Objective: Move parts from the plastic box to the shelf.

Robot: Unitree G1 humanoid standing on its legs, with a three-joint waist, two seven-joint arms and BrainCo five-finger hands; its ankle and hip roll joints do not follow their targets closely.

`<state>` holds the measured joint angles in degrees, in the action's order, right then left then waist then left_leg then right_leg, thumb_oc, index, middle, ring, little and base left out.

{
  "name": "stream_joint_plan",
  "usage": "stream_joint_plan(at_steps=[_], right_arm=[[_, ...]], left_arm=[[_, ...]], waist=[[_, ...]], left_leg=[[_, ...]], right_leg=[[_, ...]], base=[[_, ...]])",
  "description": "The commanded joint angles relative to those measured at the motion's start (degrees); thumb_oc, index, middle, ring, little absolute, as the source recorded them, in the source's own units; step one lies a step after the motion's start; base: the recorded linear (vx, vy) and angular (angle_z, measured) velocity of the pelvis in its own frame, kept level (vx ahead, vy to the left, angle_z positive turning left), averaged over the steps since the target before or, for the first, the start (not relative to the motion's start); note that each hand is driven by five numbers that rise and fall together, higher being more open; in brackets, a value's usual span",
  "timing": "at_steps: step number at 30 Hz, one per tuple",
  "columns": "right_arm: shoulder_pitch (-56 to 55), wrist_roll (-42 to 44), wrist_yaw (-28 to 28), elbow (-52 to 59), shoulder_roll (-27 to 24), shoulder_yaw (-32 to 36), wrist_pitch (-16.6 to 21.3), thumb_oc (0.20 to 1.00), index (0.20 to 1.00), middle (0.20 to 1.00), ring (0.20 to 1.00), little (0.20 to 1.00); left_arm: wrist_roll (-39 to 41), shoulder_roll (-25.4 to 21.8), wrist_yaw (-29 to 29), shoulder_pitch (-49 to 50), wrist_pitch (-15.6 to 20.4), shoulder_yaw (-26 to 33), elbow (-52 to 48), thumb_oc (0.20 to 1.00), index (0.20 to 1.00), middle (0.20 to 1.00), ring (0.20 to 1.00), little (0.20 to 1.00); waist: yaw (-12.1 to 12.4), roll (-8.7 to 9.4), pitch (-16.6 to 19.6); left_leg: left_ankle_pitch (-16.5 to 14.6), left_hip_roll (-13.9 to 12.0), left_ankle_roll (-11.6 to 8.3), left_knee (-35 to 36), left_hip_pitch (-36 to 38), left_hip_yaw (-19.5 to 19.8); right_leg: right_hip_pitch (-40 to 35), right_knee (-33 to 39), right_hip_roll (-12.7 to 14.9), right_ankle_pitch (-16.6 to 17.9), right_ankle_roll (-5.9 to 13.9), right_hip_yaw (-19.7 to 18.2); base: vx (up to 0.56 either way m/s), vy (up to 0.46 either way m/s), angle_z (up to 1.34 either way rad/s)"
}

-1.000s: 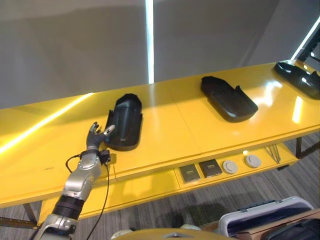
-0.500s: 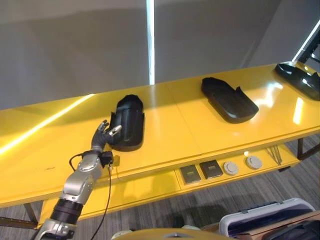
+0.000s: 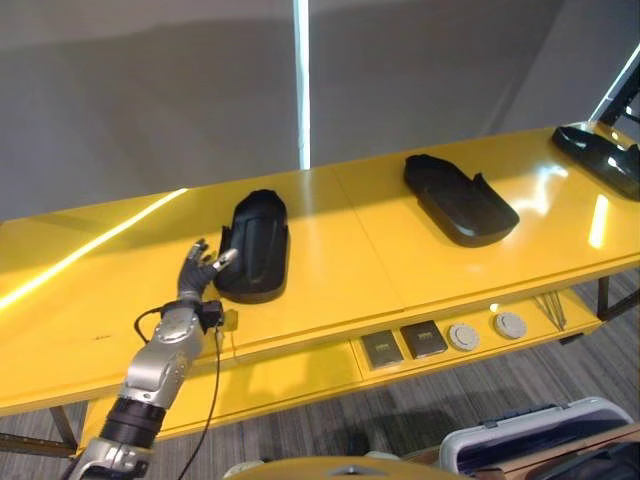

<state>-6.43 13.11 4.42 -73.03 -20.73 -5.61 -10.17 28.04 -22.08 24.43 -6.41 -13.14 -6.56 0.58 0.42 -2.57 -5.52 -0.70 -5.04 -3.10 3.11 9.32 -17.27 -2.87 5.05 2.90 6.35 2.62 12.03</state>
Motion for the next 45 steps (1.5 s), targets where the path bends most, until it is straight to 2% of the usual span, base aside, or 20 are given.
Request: stream_joint_plan(at_steps=[1, 5, 6, 7, 8, 10, 11, 12, 14, 15, 16, 17, 18, 20, 26, 27, 31, 35, 41, 45], right_arm=[[2.13, 0.46, 0.17, -2.49, 3.02, -2.33, 0.07, 1.0, 1.0, 1.0, 1.0, 1.0], [1.78, 0.15, 0.28, -3.04, 3.24, -2.26, 0.7, 1.0, 1.0, 1.0, 1.0, 1.0], [1.69, -0.12, 0.3, -3.21, 3.34, -2.14, 0.93, 1.0, 1.0, 1.0, 1.0, 1.0], [1.57, -0.74, 0.35, -3.49, 3.34, -1.87, 1.35, 1.0, 1.0, 1.0, 1.0, 1.0], [1.6, -0.84, 0.38, -3.53, 3.33, -1.83, 1.38, 1.0, 1.0, 1.0, 1.0, 1.0], [1.41, -1.63, 0.47, -3.64, 3.24, -1.29, 1.72, 1.0, 1.0, 1.0, 1.0, 1.0], [1.38, -1.81, 0.52, -3.67, 3.15, -1.15, 1.83, 1.0, 1.0, 1.0, 1.0, 1.0], [1.39, -2.09, 0.61, -3.75, 3.0, -0.9, 1.99, 1.0, 1.0, 1.0, 1.0, 1.0], [1.27, -3.17, 0.54, -3.77, 2.59, 0.09, 2.36, 1.0, 1.0, 1.0, 1.0, 1.0], [1.28, -3.43, 0.54, -3.76, 2.33, 0.19, 2.39, 1.0, 1.0, 1.0, 1.0, 1.0], [1.31, -3.64, 0.59, -3.78, 1.88, 0.35, 2.42, 1.0, 1.0, 1.0, 1.0, 1.0], [1.29, -3.89, 0.66, -3.81, 1.5, 0.49, 2.53, 1.0, 1.0, 1.0, 1.0, 1.0], [1.24, -4.21, 0.7, -3.98, 1.06, 0.52, 2.74, 1.0, 1.0, 1.0, 1.0, 1.0], [1.32, -4.55, 1.1, -4.01, 0.08, 0.28, 2.66, 1.0, 1.0, 1.0, 1.0, 1.0], [0.85, -4.35, 0.79, -3.37, -0.72, -0.27, 2.16, 1.0, 1.0, 1.0, 1.0, 1.0], [0.65, -4.19, 0.59, -3.25, -0.74, -0.44, 2.15, 1.0, 1.0, 1.0, 1.0, 1.0], [0.18, -4.19, 0.44, -2.95, -0.87, -0.45, 2.25, 1.0, 1.0, 1.0, 1.0, 1.0], [-0.02, -4.25, 0.59, -2.65, -1.06, -0.49, 2.18, 1.0, 1.0, 1.0, 1.0, 1.0], [-0.04, -4.02, 0.89, -2.26, -1.52, -0.69, 1.98, 1.0, 1.0, 1.0, 1.0, 1.0], [0.04, -4.01, 0.85, -2.13, -1.62, -0.93, 2.04, 1.0, 1.0, 1.0, 1.0, 1.0]], left_arm=[[-9.48, -6.92, 8.27, -2.75, 11.56, 7.77, -4.24, 1.0, 1.0, 1.0, 1.0, 1.0], [-13.94, -8.47, 6.27, -3.27, 14.65, 10.34, -7.6, 1.0, 1.0, 1.0, 1.0, 1.0], [-14.2, -8.71, 4.45, -3.5, 15.73, 10.51, -8.75, 1.0, 1.0, 1.0, 1.0, 1.0], [-13.27, -8.84, -2.7, -3.7, 17.92, 10.52, -10.98, 1.0, 1.0, 1.0, 1.0, 1.0], [-12.89, -8.89, -4.28, -3.73, 18.18, 10.5, -11.28, 1.0, 1.0, 1.0, 1.0, 1.0], [-6.59, -8.87, -14.04, -3.66, 17.08, 9.33, -13.73, 1.0, 1.0, 1.0, 1.0, 1.0], [-4.45, -8.76, -16.75, -3.56, 16.29, 8.83, -14.63, 1.0, 1.0, 1.0, 1.0, 1.0], [-0.63, -8.57, -21.26, -3.36, 14.72, 7.89, -16.08, 1.0, 1.0, 1.0, 1.0, 1.0], [5.79, -8.4, -34.81, -2.29, 9.55, 5.11, -19.13, 1.0, 1.0, 1.0, 1.0, 1.0], [7.8, -8.81, -39.13, -1.81, 7.92, 4.33, -19.54, 1.0, 1.0, 1.0, 1.0, 1.0], [11.44, -9.98, -45.79, -0.98, 4.82, 3.53, -20.49, 0.73, 0.73, 0.73, 0.73, 0.73], [13.27, -10.99, -49.85, -0.28, 3.81, 3.22, -20.87, 0.2, 0.2, 0.2, 0.2, 0.2], [15.2, -12.46, -55.31, 0.46, 2.24, 2.94, -20.53, 0.2, 0.2, 0.2, 0.2, 0.2], [16.4, -14.92, -61.81, 1.89, 1.35, 2.49, -20.04, 0.2, 0.2, 0.2, 0.2, 0.2], [19.6, -17.23, -69.44, 4.15, 0.14, 3.59, -20.6, 0.2, 0.2, 0.2, 0.2, 0.2], [21.72, -17.49, -70.57, 4.59, -1.32, 4.54, -20.64, 0.2, 0.2, 0.2, 0.2, 0.2], [21.53, -17.35, -74.23, 5.25, -3.4, 5.61, -20.65, 0.2, 0.2, 0.2, 0.2, 0.2], [17.42, -18.66, -74.72, 5.8, -4.25, 4.85, -19.57, 0.2, 0.2, 0.2, 0.2, 0.2], [19.98, -18.14, -74.04, 6.25, -6.19, 2.27, -17.2, 0.2, 0.2, 0.2, 0.2, 0.2], [20.87, -16.62, -72.83, 6.95, -5.5, -0.25, -14.32, 0.2, 0.2, 0.2, 0.2, 0.2]], waist=[[0.51, 2.0, -0.07], [0.75, 2.18, -0.1], [0.77, 2.25, -0.09], [0.83, 2.26, -0.2], [0.85, 2.31, -0.1], [0.87, 2.2, -0.16], [0.89, 2.13, -0.17], [0.92, 2.04, -0.1], [0.9, 1.45, -0.11], [0.88, 1.26, -0.05], [0.91, 0.92, 0.1], [0.93, 0.68, 0.29], [0.87, 0.34, 0.33], [0.86, 0.04, 0.72], [0.97, -0.35, 0.95], [1.11, -0.39, 0.99], [1.15, -0.44, 0.9], [1.06, -0.48, 0.97], [0.58, -0.55, 0.97], [0.21, -0.52, 0.77]], left_leg=[[-2.6, -1.38, 0.29, -6.21, -4.65, 2.27], [-2.73, -1.53, 0.16, -6.43, -4.63, 2.46], [-2.77, -1.52, 0.14, -6.41, -4.61, 2.49], [-3.05, -1.54, 0.11, -6.49, -4.44, 2.55], [-2.9, -1.5, 0.12, -6.43, -4.59, 2.51], [-3.08, -1.6, 0.07, -6.38, -4.42, 2.35], [-3.07, -1.59, 0.07, -6.3, -4.39, 2.29], [-2.91, -1.55, 0.05, -6.09, -4.5, 2.19], [-2.88, -1.46, 0.04, -5.85, -4.48, 1.82], [-2.79, -1.42, 0.03, -5.74, -4.53, 1.71], [-2.69, -1.34, 0.05, -5.51, -4.63, 1.55], [-2.45, -1.24, 0.05, -5.29, -4.82, 1.38], [-2.44, -1.11, 0.09, -5.16, -4.71, 1.22], [-2.14, -1.0, 0.12, -5.0, -4.99, 0.79], [-1.96, -0.69, 0.35, -4.78, -5.17, 0.72], [-1.91, -0.64, 0.38, -4.75, -5.15, 0.73], [-2.0, -0.62, 0.46, -4.88, -5.13, 0.82], [-1.98, -0.62, 0.42, -4.86, -5.15, 0.78], [-2.13, -0.59, 0.6, -4.96, -5.12, 0.5], [-2.17, -0.62, 0.68, -5.04, -5.1, 0.36]], right_leg=[[-2.67, -2.34, 5.6, -4.6, 5.47, 0.74], [-2.94, -2.4, 5.65, -4.74, 5.4, 1.11], [-2.96, -2.41, 5.67, -4.75, 5.42, 1.18], [-3.24, -2.38, 5.62, -4.88, 5.45, 1.2], [-3.08, -2.33, 5.64, -4.79, 5.41, 1.16], [-3.2, -2.31, 5.59, -4.85, 5.46, 1.15], [-3.18, -2.27, 5.58, -4.85, 5.48, 1.12], [-2.98, -2.18, 5.59, -4.74, 5.49, 1.06], [-2.77, -2.0, 5.57, -4.5, 5.74, 0.73], [-2.66, -1.93, 5.57, -4.44, 5.8, 0.59], [-2.46, -1.74, 5.61, -4.32, 5.9, 0.4], [-2.13, -1.61, 5.68, -4.12, 5.98, 0.19], [-2.21, -1.45, 5.76, -4.01, 6.12, 0.03], [-1.73, -1.35, 5.98, -3.7, 6.28, -0.23], [-1.4, -1.33, 6.38, -3.34, 6.39, -0.19], [-1.45, -1.3, 6.47, -3.21, 6.43, -0.02], [-1.54, -1.35, 6.57, -3.17, 6.42, 0.1], [-1.51, -1.36, 6.62, -3.16, 6.54, 0.21], [-1.26, -1.52, 6.59, -3.21, 6.48, -0.17], [-1.19, -1.55, 6.52, -3.21, 6.39, -0.33]], base=[[0.0, 0.0, 0.0], [0.02, -0.009, 0.06], [0.01, -0.004, 0.05], [0.01, -0.003, 0.05], [0.0, -0.002, 0.08], [0.0, 0.001, 0.04], [0.0, 0.0, 0.0], [0.0, 0.0, 0.0], [-0.02, 0.052, -0.05], [-0.02, 0.073, -0.1], [-0.02, 0.073, -0.14], [-0.02, 0.089, -0.11], [-0.01, 0.076, -0.09], [0.0, 0.065, -0.03], [0.0, 0.039, 0.0], [0.0, 0.0, 0.0], [0.0, 0.0, 0.0], [0.0, 0.0, 0.0], [0.0, 0.0, 0.0], [0.0, 0.0, 0.0]])
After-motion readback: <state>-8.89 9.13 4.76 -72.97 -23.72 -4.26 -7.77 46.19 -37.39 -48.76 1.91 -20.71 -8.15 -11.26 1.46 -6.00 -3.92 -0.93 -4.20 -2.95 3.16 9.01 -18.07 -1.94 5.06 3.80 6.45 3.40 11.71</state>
